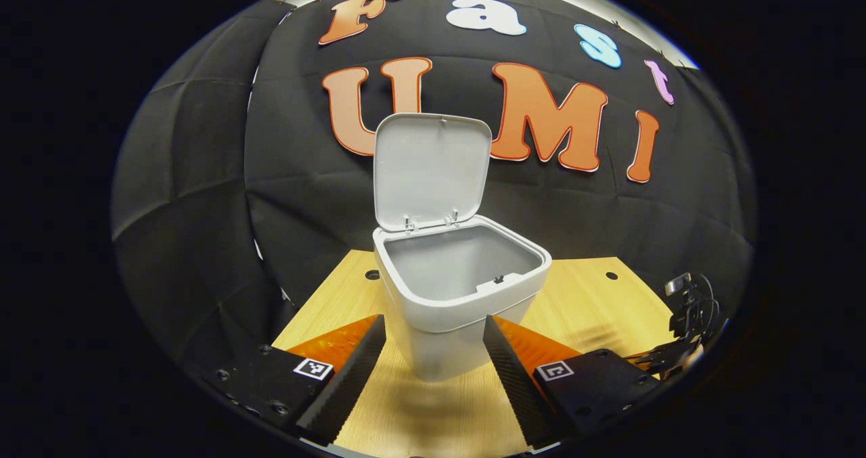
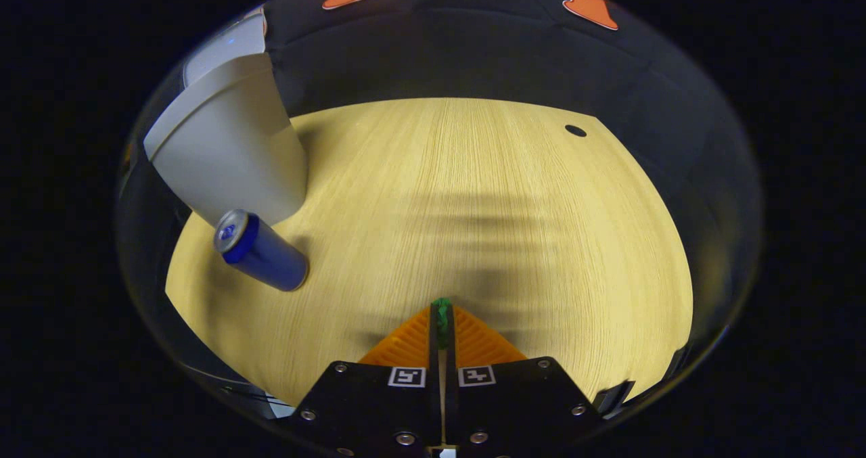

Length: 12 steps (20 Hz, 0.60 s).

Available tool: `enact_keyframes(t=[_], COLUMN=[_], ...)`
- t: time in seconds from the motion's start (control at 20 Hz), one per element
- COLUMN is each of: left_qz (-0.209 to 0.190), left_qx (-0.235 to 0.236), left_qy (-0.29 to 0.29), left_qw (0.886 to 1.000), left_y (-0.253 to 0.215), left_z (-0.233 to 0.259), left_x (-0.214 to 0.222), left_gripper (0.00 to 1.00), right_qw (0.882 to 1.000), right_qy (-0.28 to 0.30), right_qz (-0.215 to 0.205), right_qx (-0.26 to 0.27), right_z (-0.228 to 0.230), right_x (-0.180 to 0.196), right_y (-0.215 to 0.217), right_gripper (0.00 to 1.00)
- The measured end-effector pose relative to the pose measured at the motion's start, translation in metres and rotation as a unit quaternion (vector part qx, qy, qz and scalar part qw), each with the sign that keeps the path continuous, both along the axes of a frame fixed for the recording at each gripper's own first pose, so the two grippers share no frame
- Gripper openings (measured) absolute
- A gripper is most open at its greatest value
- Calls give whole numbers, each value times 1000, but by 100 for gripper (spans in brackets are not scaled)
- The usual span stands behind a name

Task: Press the lid of the desktop garbage bin to open it, pick up the crumpled paper on the desktop and throw it into the bin, then pick up the pop can on the desktop and drop it into the bin, and finally close the garbage bin lid.

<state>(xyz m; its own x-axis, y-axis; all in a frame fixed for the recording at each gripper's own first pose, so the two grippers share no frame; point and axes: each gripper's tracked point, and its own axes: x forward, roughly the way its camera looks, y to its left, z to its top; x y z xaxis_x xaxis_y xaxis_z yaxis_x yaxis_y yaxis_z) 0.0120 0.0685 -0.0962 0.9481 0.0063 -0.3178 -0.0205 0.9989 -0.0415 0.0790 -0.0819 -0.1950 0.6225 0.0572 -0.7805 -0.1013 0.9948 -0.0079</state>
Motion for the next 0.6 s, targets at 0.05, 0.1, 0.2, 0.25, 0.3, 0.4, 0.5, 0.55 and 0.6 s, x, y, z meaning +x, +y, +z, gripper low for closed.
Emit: enact_keyframes(t=[0.05,0.1,0.2,0.25,0.3,0.4,0.5,0.55,0.6], left_qz=[-1,-3,-6,-8,-9,-10,-12,-13,-9], left_qx=[0,0,-1,-2,-2,-6,-12,-17,-22], left_qy=[-2,-3,-5,-6,-7,-10,-15,-21,-26], left_qw=[1000,1000,1000,1000,1000,1000,1000,1000,999], left_y=[-2,-4,-7,-8,-10,-12,-14,-16,-15], left_z=[1,3,5,5,5,7,10,14,17], left_x=[1,1,0,-1,-1,-3,-5,-7,-8], left_gripper=[93,93,93,93,93,93,93,93,93], right_qw=[1000,1000,998,997,995,990,984,979,975], right_qy=[-8,-19,-49,-66,-84,-121,-159,-178,-193], right_qz=[3,9,22,30,38,55,73,83,94], right_qx=[8,14,19,22,28,37,42,49,56], right_z=[22,12,70,104,125,172,215,233,259], right_x=[8,25,21,38,33,42,47,50,54], right_y=[-2,-12,12,5,9,16,24,33,44], right_gripper=[3,3,3,3,3,3,3,3,3])
